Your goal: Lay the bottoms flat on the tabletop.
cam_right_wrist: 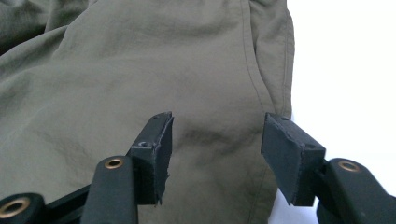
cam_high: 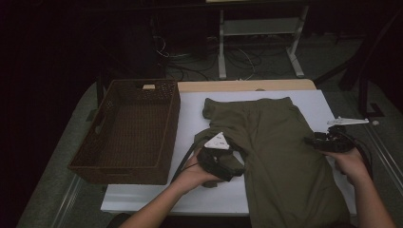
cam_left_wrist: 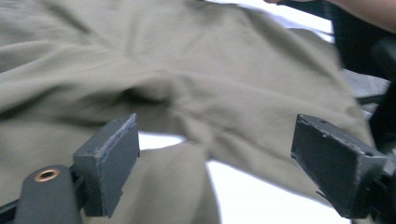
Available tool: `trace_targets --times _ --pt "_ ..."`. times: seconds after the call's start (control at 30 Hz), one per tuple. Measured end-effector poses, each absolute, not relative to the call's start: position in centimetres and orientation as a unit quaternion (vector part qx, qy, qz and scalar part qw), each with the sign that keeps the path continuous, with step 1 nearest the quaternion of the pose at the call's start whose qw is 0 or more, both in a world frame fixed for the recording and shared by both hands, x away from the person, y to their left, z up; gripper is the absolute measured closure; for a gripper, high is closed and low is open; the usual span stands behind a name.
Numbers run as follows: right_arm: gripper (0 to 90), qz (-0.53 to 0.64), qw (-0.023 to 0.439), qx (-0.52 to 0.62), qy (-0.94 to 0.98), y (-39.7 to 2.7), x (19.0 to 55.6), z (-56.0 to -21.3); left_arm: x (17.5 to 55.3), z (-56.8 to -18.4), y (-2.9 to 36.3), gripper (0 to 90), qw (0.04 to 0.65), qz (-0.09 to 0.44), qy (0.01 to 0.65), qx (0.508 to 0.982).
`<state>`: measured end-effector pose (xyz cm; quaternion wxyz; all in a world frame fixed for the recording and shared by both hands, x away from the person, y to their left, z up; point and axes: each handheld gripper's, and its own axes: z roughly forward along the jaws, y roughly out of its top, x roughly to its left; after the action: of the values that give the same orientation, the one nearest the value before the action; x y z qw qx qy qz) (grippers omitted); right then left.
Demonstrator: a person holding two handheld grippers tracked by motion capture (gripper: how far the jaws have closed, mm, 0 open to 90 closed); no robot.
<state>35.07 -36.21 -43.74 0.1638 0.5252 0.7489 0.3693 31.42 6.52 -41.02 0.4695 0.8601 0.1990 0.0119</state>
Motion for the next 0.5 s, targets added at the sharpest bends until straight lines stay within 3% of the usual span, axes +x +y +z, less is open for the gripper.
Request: trace_targets --times 0.13,0.33,0.5 --pt "43.6 0.369 0.164 0.521 0.752 -36.1 35.4 -43.7 31.6 -41.4 8.7 11.9 0.466 0.033 0.227 0.855" --pt "46.0 0.371 0.171 0.520 0.750 -36.1 36.6 -43.3 31.5 -42.2 11.2 0.6 0.453 0.045 0.273 0.847" --pt "49.7 0.370 0.178 0.520 0.749 -36.0 38.5 -42.8 31.2 -42.7 12.0 0.0 0.444 0.052 0.287 0.847"
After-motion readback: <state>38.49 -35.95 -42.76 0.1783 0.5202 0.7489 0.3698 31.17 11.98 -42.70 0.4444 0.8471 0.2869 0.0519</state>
